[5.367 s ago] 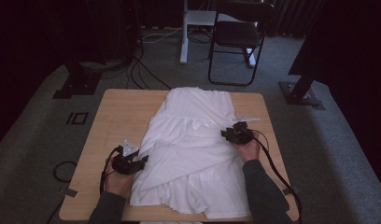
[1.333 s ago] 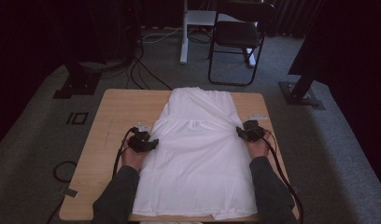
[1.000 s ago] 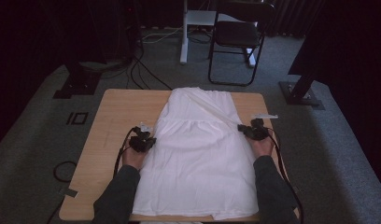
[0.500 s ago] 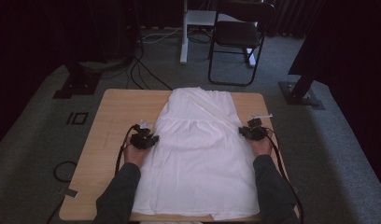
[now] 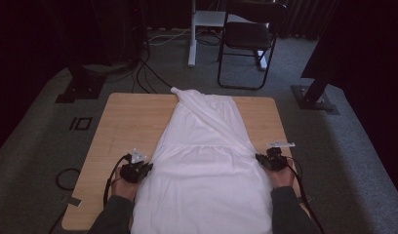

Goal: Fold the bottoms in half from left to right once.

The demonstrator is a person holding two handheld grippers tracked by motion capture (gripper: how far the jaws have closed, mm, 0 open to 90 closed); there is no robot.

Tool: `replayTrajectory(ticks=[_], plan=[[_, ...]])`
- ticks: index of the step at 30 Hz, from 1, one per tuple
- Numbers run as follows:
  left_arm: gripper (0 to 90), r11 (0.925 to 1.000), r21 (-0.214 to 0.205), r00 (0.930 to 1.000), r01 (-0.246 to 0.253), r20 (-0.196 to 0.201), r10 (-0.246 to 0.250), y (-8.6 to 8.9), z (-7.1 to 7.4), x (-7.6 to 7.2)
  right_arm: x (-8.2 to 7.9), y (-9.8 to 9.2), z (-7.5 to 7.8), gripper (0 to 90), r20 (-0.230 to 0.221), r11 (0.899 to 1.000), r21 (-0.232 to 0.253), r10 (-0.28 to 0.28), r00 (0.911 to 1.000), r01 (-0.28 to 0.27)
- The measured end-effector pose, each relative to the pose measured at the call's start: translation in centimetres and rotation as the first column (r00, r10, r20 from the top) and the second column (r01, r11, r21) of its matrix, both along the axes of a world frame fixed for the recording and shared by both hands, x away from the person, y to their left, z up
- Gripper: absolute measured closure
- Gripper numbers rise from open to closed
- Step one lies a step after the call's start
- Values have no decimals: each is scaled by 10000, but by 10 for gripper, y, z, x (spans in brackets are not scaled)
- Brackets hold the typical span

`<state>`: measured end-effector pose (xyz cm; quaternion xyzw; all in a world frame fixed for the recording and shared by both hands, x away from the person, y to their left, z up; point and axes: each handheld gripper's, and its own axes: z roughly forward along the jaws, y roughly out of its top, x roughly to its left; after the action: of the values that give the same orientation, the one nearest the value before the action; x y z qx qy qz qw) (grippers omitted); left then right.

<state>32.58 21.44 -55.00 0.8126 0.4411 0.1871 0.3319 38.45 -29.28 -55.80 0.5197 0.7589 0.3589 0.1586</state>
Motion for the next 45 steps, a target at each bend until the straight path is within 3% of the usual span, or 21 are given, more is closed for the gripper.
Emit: replayTrajectory(ticks=[7, 8, 9, 10, 15, 16, 17, 18, 21, 22, 23, 25, 27, 28, 30, 31, 32, 35, 37, 41, 45], plan=[[862, 9995, -170, 9989, 259, -381, -265, 9, 1, -40, -46, -7, -2, 879, -356, 9986, 498, 188, 9992, -170], [778, 9993, -367, 9997, 97, -216, -105, 12, 4, -40, -51, -5, 0, 689, -286, 9989, 380, 280, 9992, -269], [701, 9993, -367, 9997, 97, -216, -105, 12, 4, -40, -51, -5, 0, 689, -286, 9989, 380, 280, 9992, -269], [615, 9959, -886, 9997, -182, 171, 198, 15, 11, -34, -49, -1, 5, 536, -100, 9984, 267, 497, 9987, -494], [529, 9949, -994, 9951, -172, 947, 267, 6, 29, -12, -36, 16, 27, 407, 662, 9951, 331, 903, 9937, -927], [530, 9958, -917, 9950, -51, 986, 142, -5, 33, 6, -25, 31, 39, 400, 1024, 9913, 244, 1262, 9867, -1293], [529, 9958, -917, 9950, -51, 986, 142, -5, 33, 6, -25, 31, 39, 400, 1024, 9913, 244, 1262, 9867, -1293], [529, 9967, -806, 9962, 31, 875, 39, -12, 33, 16, -12, 50, 45, 404, 1147, 9849, 58, 1714, 9785, -1732], [534, 9996, -245, 9980, 170, 607, -155, -33, 24, 43, 3, 70, 46, 409, 1061, 9774, -140, 2113, 9716, -2110], [553, 9999, -24, 9982, 164, 582, -162, -37, 20, 50, 17, 89, 40, 410, 921, 9669, -513, 2536, 9629, -2498], [553, 9998, 146, 9987, 94, 495, -101, -41, 15, 56, 17, 89, 40, 410, 921, 9669, -513, 2536, 9629, -2498], [726, 9992, 396, 9997, 108, 214, -116, -45, 7, 64, 31, 104, 31, 436, 671, 9586, -876, 2770, 9585, -2709], [785, 9992, 363, 9998, 165, 92, -168, -44, 4, 65, 42, 109, 23, 646, 598, 9541, -1396, 2752, 9595, -2650], [827, 9990, 441, 9999, 94, 97, -99, -43, 5, 64, 47, 107, 20, 744, 608, 9585, -1747, 2388, 9692, -2252], [856, 9994, 350, 10000, 5, 68, -7, -39, 4, 64, 61, 79, 24, 851, 825, 9948, -800, 701, 9941, -635], [857, 9994, 350, 10000, 5, 68, -7, -39, 4, 64, 61, 79, 24, 851, 825, 9948, -800, 701, 9941, -635], [857, 10000, 8, 10000, 1, -28, -1, -34, 3, 65, 67, 56, 25, 864, 829, 9994, -293, -180, 9964, 205], [857, 10000, -76, 10000, -43, -9, 43, -34, 3, 65, 71, 45, 20, 865, 474, 9997, 15, -239, 9986, 238], [858, 9999, -134, 10000, -68, 47, 68, -33, 2, 64, 71, 49, 6, 869, 181, 9989, -451, 160, 9997, -151], [860, 9997, -217, 9999, -101, 43, 102, -29, 1, 57, 65, 48, 3, 874, 257, 9997, -217, 156, 9995, -150], [860, 9998, -192, 9999, 89, 136, -86, -28, -1, 35, 46, 44, 1, 870, 283, 9995, -128, 292, 9992, -289]])
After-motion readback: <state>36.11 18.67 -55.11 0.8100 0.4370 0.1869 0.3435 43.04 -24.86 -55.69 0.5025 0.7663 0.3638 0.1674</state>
